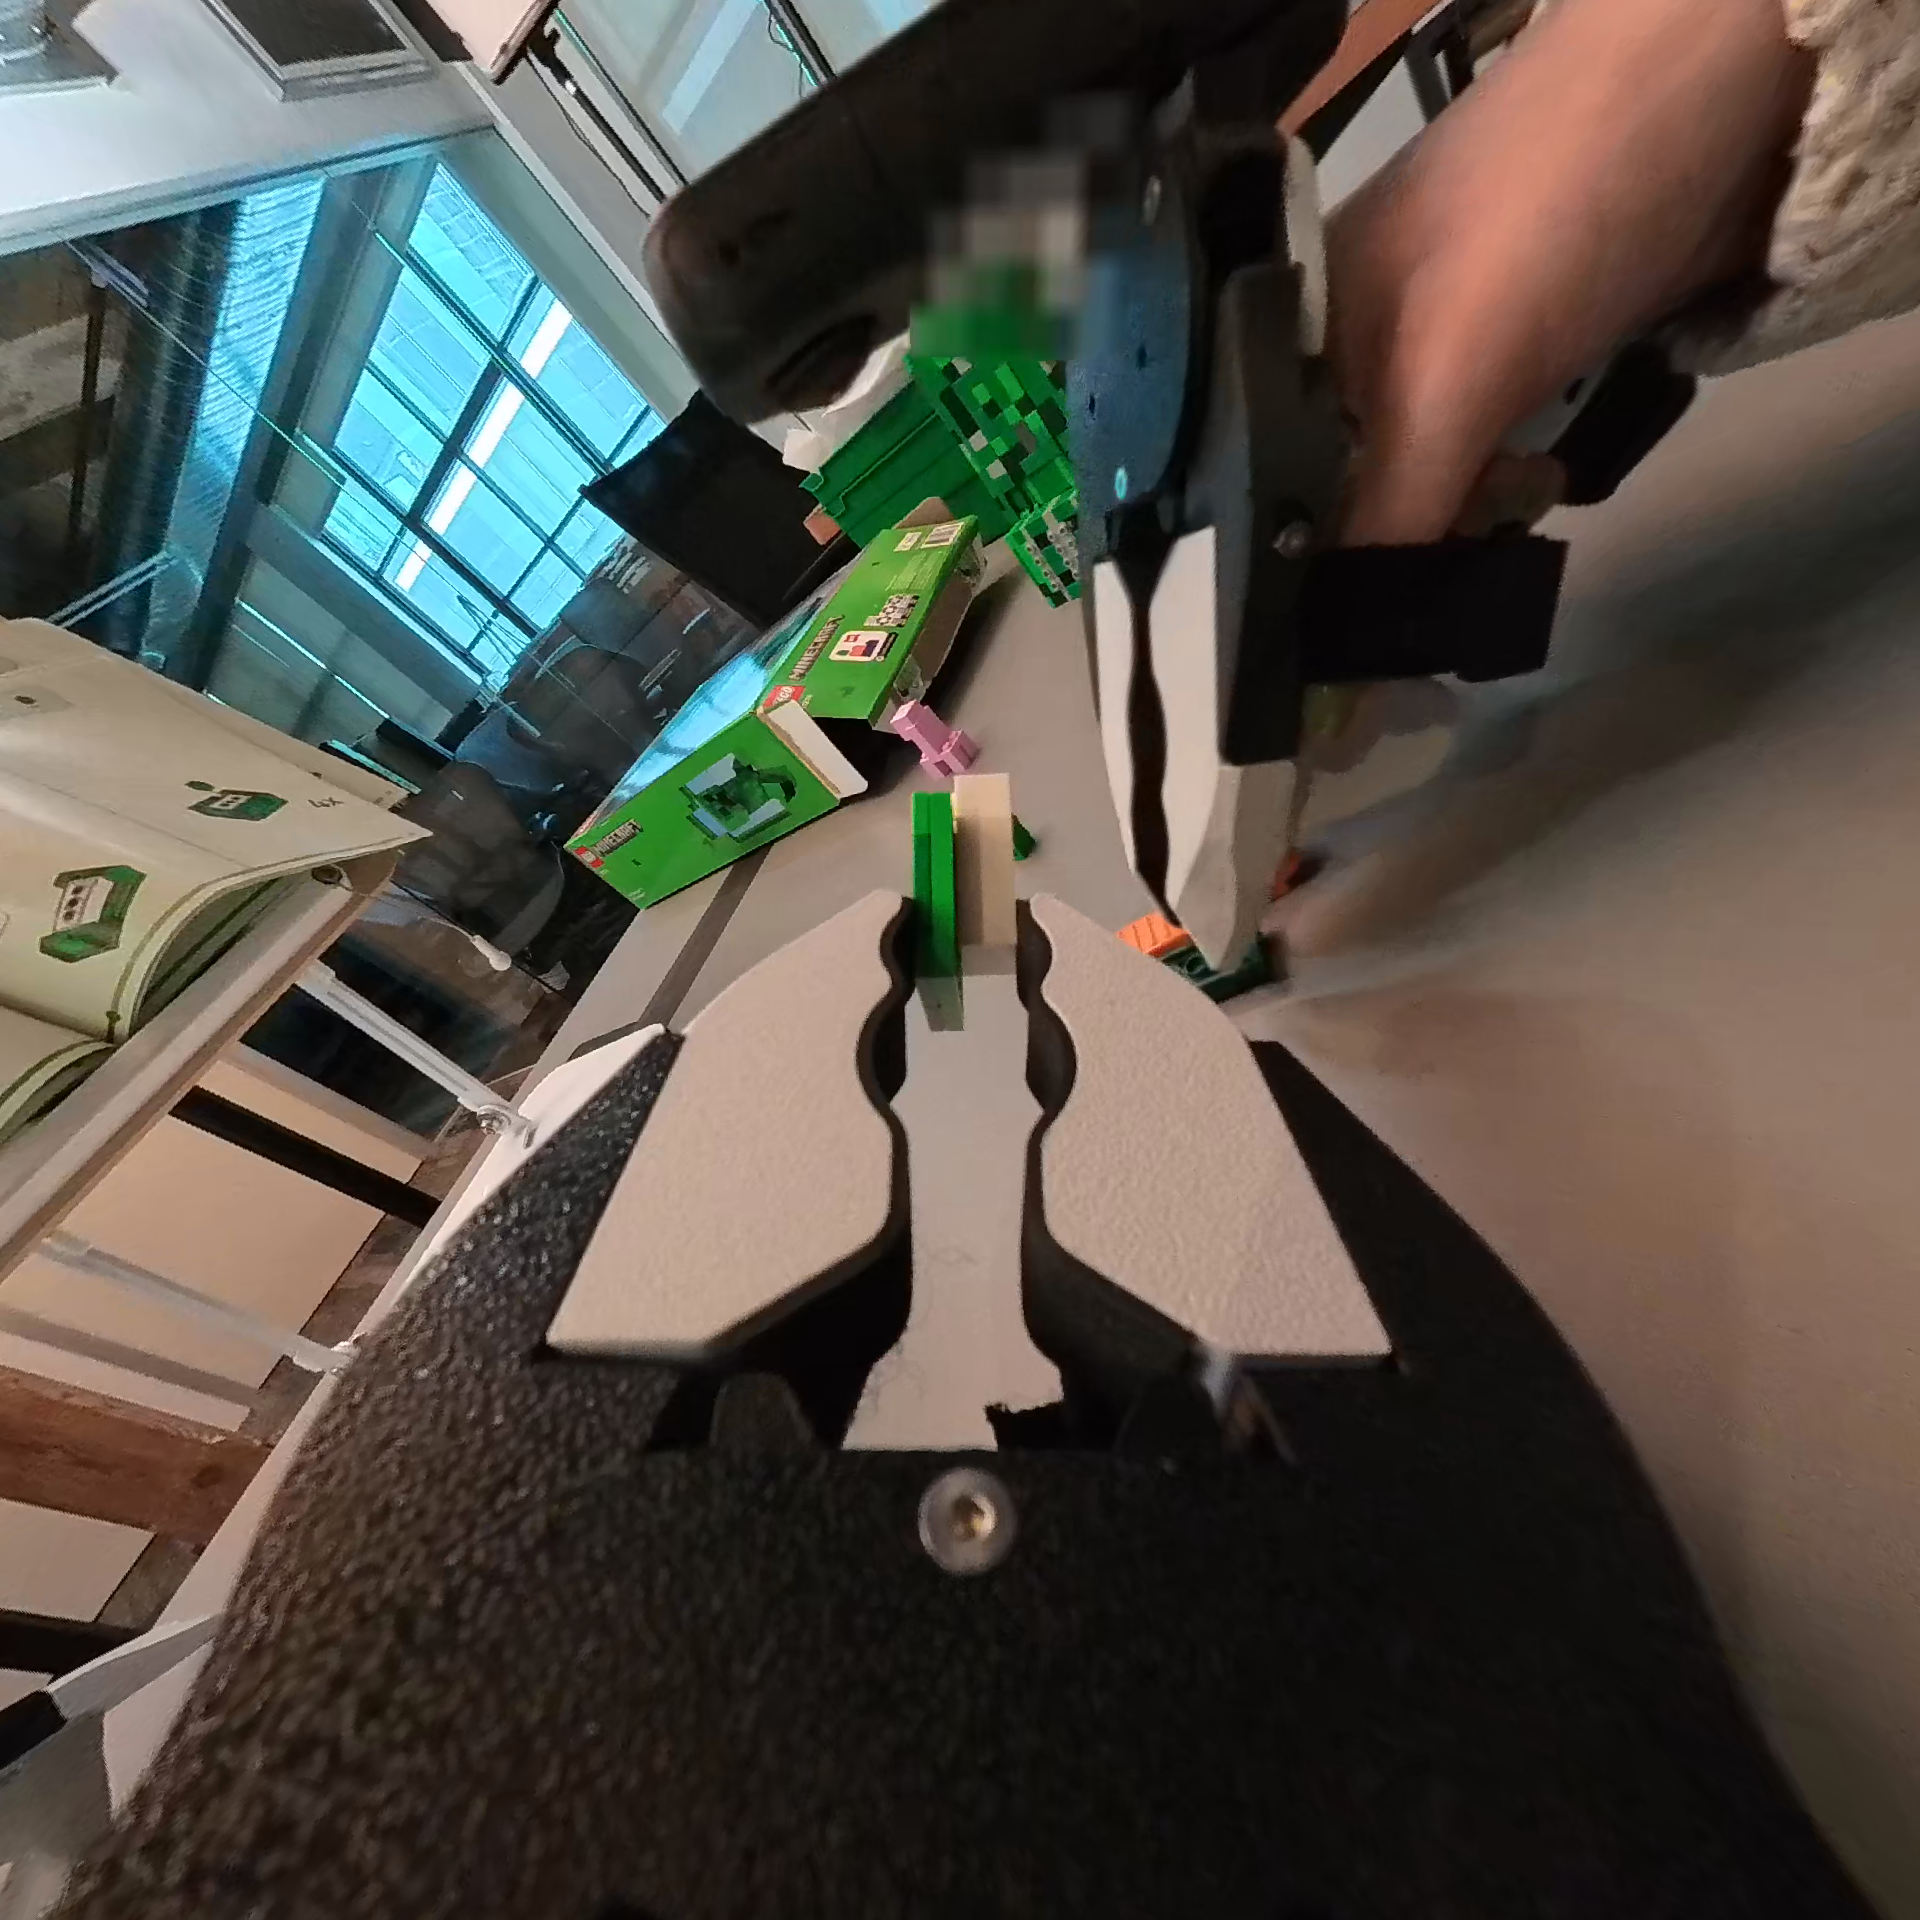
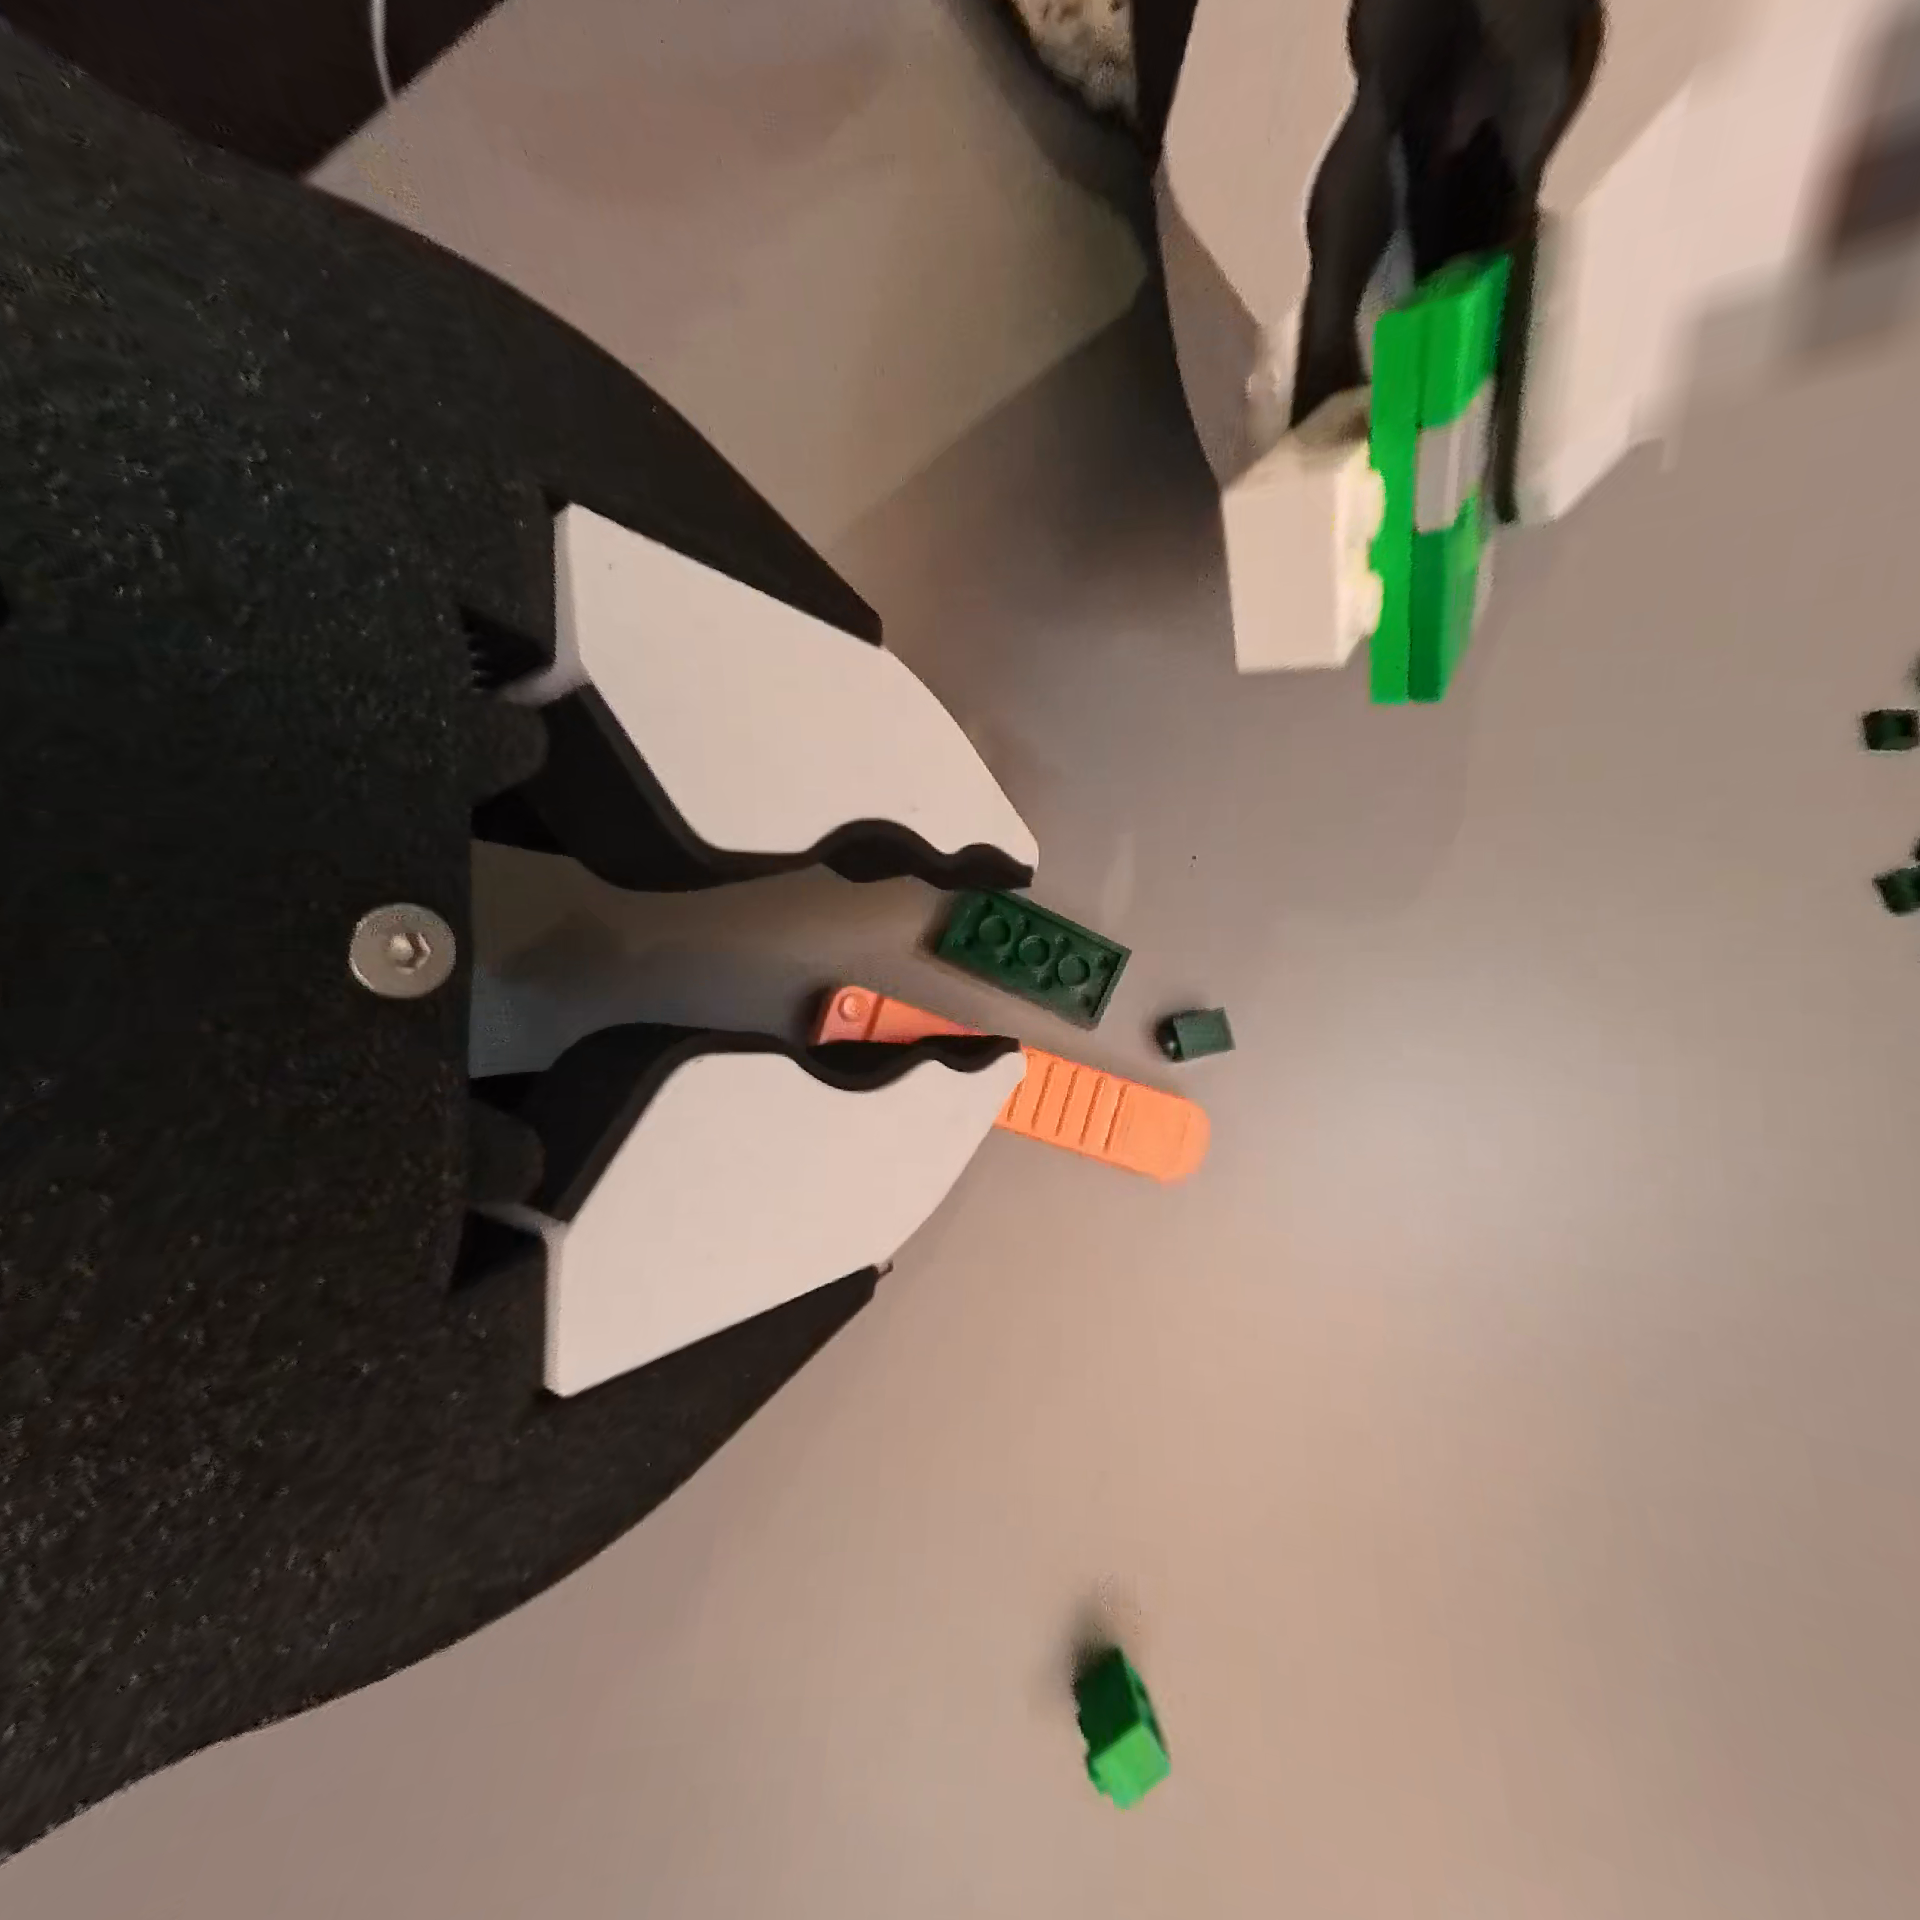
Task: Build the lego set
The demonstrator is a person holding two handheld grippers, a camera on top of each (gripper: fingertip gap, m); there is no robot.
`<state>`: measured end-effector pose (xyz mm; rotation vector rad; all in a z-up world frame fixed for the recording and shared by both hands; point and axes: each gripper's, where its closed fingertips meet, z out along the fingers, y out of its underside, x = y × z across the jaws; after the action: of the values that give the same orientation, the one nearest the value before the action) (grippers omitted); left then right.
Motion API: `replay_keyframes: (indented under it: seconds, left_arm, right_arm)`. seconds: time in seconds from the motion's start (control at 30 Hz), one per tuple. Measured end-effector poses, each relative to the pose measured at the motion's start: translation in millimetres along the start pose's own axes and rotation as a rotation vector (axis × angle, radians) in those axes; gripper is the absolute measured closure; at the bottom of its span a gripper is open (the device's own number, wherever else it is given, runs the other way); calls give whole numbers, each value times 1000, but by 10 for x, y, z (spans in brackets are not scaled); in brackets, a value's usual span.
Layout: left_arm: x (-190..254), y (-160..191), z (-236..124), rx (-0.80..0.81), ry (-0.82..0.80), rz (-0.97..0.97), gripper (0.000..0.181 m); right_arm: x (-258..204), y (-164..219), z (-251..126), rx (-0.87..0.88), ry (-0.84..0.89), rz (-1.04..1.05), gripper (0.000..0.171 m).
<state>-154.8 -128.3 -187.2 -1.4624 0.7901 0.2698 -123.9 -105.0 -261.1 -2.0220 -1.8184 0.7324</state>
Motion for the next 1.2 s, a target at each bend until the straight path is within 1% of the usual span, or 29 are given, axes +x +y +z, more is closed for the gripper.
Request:
replay_keyframes:
  seconds: [0.23, 0.3, 0.37, 0.5, 0.63, 0.7, 0.77, 0.87, 0.9, 0.93, 1.0, 1.1, 1.13, 1.2]
  left_arm:
    - [-34, 62, 11, -37, -18, -9, 164]
    - [-35, 125, 24, -75, -17, -8, 164]
    - [15, 239, 52, -150, 11, 26, 164]
    - [120, 389, 50, -261, 54, 164, 164]
    - [203, 416, 75, -350, 63, 378, 164]
    - [294, 481, 81, -408, 104, 487, 163]
    - [338, 566, 59, -485, 142, 576, 163]
    - [374, 510, 33, -505, 181, 654, 152]
    - [414, 508, 6, -519, 217, 643, 152]
    - [421, 487, -17, -530, 228, 627, 147]
    - [423, 428, -95, -543, 267, 591, 132]
    - [401, 398, -282, -605, 323, 426, 106]
    - [385, 397, -344, -629, 325, 357, 106]
    - [354, 318, -378, -626, 286, 178, 113]
  right_arm:
    - [-30, 112, 37, -45, 154, -140, 147]
    - [-27, 98, 42, -14, 177, -144, 148]
    - [-18, 73, 56, 23, 192, -153, 153]
    - [39, 42, 25, 89, 209, -156, 153]
    - [97, -90, -96, 264, 197, -205, 154]
    - [158, -145, -170, 333, 215, -254, 154]
    - [146, -210, -249, 394, 181, -309, 153]
    - [107, -265, -363, 459, 149, -419, 153]
    - [86, -265, -388, 477, 141, -467, 153]
    - [83, -259, -409, 496, 148, -506, 153]
    - [108, -227, -440, 530, 185, -558, 154]
    - [86, -215, -529, 616, 212, -587, 154]
    - [45, -232, -582, 653, 209, -600, 153]
    - [-75, -275, -702, 746, 195, -650, 154]
